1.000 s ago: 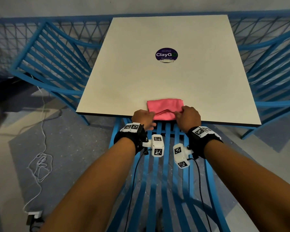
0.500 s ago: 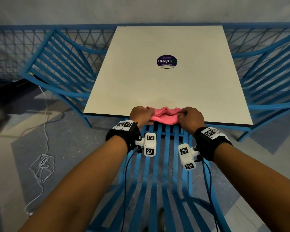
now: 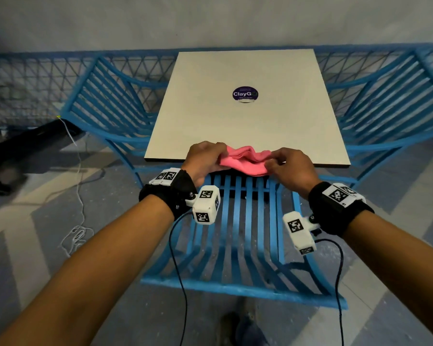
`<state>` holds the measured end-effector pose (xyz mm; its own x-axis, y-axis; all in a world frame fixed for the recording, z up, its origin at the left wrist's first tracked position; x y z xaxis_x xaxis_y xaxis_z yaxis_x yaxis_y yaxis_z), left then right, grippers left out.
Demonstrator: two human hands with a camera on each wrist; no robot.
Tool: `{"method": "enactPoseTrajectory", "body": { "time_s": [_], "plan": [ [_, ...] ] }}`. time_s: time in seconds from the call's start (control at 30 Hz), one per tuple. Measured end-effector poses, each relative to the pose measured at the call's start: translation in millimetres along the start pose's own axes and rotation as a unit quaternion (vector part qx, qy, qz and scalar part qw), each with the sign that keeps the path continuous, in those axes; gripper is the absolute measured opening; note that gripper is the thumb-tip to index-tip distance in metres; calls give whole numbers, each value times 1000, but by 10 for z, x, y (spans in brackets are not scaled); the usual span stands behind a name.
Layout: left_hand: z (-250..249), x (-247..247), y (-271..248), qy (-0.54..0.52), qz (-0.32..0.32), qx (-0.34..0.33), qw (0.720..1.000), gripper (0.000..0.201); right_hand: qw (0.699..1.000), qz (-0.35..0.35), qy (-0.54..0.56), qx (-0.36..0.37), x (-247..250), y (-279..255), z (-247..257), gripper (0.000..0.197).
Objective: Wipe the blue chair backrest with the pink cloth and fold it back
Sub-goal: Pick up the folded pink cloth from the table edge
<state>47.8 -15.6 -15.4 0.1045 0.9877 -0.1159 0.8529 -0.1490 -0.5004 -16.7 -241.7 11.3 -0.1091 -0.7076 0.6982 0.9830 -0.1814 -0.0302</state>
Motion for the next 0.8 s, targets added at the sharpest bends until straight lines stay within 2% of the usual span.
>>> {"method": "enactPoseTrajectory", "body": {
  "time_s": [0.1,0.27,0.37,0.47,0.57,0.67,0.8],
  "plan": [
    [-78,49,-311,-15,5,-27,1000,16,1000,8,29,-7,84,-250,182,26],
    [-109,243,-760,-65,12,-58,996,36,998,30,61,-12,118,-745,517,74],
    [-72,357,-1027,-87,37,-68,993,44,997,28,68,-11,76,-1040,662,94],
    [-5,443,-1329,-99,69,-80,989,44,989,51,135,-33,-101,-1296,720,85],
    [86,537,-1625,-115,93,-94,985,48,969,115,206,-69,-377,-1501,745,73],
    [176,644,-1861,-139,111,-102,979,51,948,176,259,-49,-598,-1708,920,50],
    [263,806,-2068,-162,126,-101,974,56,931,236,273,-60,-848,-1918,1013,49]
  ]
}}
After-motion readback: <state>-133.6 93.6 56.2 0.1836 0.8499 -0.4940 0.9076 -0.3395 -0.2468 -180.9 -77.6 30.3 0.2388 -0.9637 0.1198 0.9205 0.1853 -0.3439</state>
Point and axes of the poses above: each hand's wrist, its own y-axis towards the middle knuckle, its own x-axis out of the back of the hand, z = x × y, the point moved 9 cm from there along y, towards the middle knuckle, and after that the axes turned 4 degrees about x, right-handed, at the moved point
